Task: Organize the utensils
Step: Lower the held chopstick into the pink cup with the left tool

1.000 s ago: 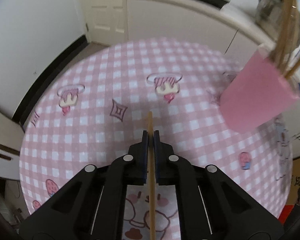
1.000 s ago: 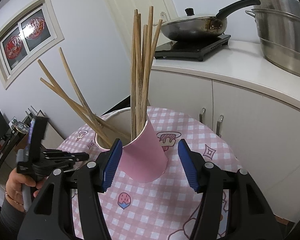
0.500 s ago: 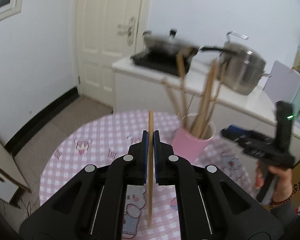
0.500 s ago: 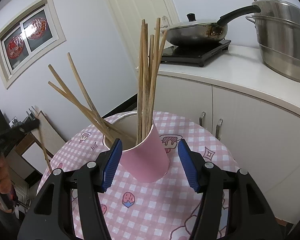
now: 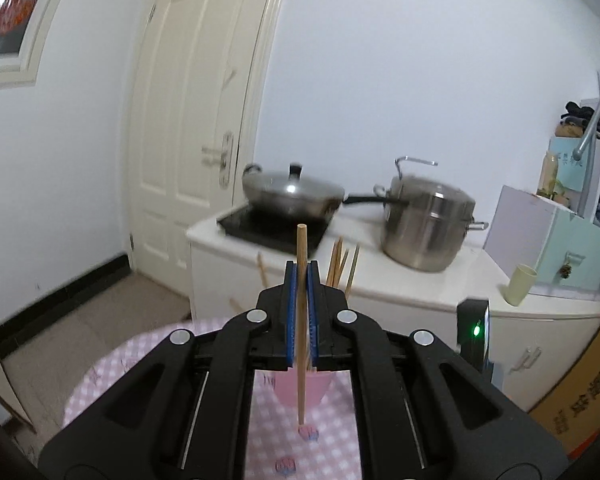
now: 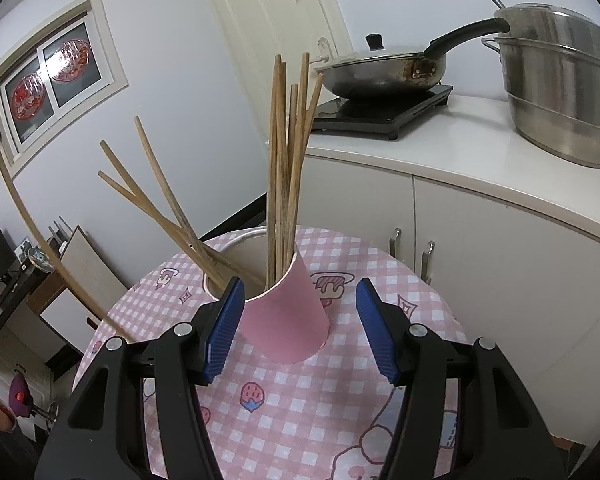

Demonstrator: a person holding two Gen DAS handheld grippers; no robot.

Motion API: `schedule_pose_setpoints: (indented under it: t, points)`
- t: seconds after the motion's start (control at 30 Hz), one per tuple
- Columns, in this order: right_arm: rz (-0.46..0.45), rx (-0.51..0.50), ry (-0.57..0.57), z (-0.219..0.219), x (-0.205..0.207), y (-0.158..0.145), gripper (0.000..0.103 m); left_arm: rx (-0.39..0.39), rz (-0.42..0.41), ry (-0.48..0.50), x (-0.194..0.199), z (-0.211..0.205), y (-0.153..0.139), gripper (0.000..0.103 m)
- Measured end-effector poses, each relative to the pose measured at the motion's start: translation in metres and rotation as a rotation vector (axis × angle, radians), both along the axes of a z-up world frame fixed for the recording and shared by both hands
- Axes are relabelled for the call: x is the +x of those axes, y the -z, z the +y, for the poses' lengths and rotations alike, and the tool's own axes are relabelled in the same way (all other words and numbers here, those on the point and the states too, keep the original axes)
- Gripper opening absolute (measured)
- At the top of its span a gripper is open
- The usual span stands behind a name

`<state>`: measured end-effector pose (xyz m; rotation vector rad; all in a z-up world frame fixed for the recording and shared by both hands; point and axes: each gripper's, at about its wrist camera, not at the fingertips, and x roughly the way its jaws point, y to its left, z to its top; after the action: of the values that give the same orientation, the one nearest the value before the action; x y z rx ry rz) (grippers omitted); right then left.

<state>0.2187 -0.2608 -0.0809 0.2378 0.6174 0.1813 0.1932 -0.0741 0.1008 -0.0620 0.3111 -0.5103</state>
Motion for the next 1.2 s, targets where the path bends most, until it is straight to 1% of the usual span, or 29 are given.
schedule_pose_setpoints:
  t: [0.23, 0.37, 0.43, 0.5, 0.57, 0.7, 0.8, 1.0, 1.2]
  points:
    - [0.002, 0.018, -0.002, -0.002, 0.007, 0.002, 0.055, -0.031, -0.079, -0.008, 0.003, -0.025, -0.006, 0.005]
    - [0.025, 0.014, -0.023, 0.004, 0.017, 0.007, 0.055, -0.077, -0.113, -0.028, 0.008, -0.026, -0.005, 0.005]
    - [0.04, 0.023, -0.037, 0.005, 0.021, 0.011, 0.051, -0.102, -0.129, -0.042, 0.013, -0.024, -0.003, 0.005]
    - [0.05, 0.019, -0.047, 0.009, 0.024, 0.014, 0.046, -0.108, -0.125, -0.059, 0.019, -0.025, 0.002, 0.005]
    - [0.058, 0.02, -0.056, 0.011, 0.026, 0.017, 0.042, -0.111, -0.104, -0.05, 0.025, -0.025, 0.008, 0.005]
    - [0.053, 0.02, -0.068, 0.016, 0.026, 0.017, 0.033, -0.087, -0.073, -0.06, 0.033, -0.028, 0.024, 0.005]
    - [0.051, 0.009, -0.071, 0.02, 0.025, 0.016, 0.031, -0.079, -0.033, -0.056, 0.041, -0.029, 0.036, 0.005]
    - [0.05, 0.014, -0.07, 0.02, 0.025, 0.017, 0.031, -0.048, 0.036, -0.046, 0.055, -0.032, 0.053, 0.005]
    - [0.051, 0.011, -0.067, 0.019, 0.025, 0.017, 0.031, -0.049, 0.02, -0.052, 0.054, -0.03, 0.058, 0.006]
